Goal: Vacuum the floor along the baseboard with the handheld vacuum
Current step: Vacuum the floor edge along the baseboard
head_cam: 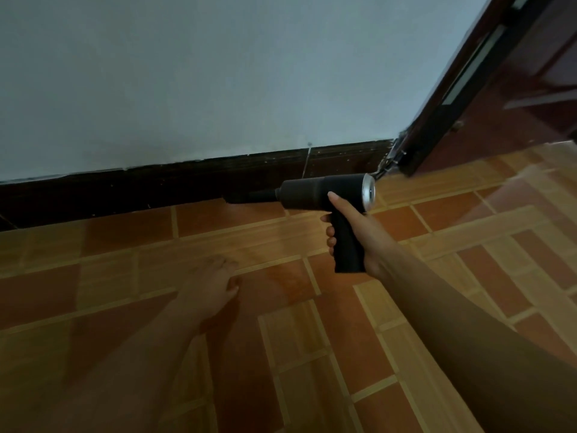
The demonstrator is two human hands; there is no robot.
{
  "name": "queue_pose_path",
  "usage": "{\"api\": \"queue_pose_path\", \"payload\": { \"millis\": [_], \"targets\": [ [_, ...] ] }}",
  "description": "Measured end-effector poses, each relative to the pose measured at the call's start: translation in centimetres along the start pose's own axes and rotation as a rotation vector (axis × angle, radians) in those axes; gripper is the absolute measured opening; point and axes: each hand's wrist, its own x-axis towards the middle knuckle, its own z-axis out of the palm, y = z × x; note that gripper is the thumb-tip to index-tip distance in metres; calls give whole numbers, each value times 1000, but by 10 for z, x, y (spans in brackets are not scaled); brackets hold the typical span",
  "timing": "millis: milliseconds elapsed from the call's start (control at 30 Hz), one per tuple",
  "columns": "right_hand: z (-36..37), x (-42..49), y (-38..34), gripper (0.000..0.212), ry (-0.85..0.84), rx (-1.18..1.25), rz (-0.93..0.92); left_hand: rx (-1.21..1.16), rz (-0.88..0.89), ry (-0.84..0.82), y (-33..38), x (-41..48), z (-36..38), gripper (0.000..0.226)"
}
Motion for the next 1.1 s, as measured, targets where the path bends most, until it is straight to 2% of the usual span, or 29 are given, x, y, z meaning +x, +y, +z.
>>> {"api": "queue_pose_path", "payload": {
  "millis": [300, 667, 833, 1100],
  "targets": [
    [-32, 8, 11, 38, 189, -8, -93, 81, 21, -51, 24, 25, 12, 57],
    [-54, 29, 22, 29, 343, 43, -154, 226, -20, -145, 52, 47, 24, 62],
    [-62, 42, 24, 30, 369, 77, -154, 292, -64, -101, 70, 55, 23, 63],
    [-67, 61, 29, 31, 392, 155, -124, 380, -123, -162, 89, 60, 25, 67]
  ]
}}
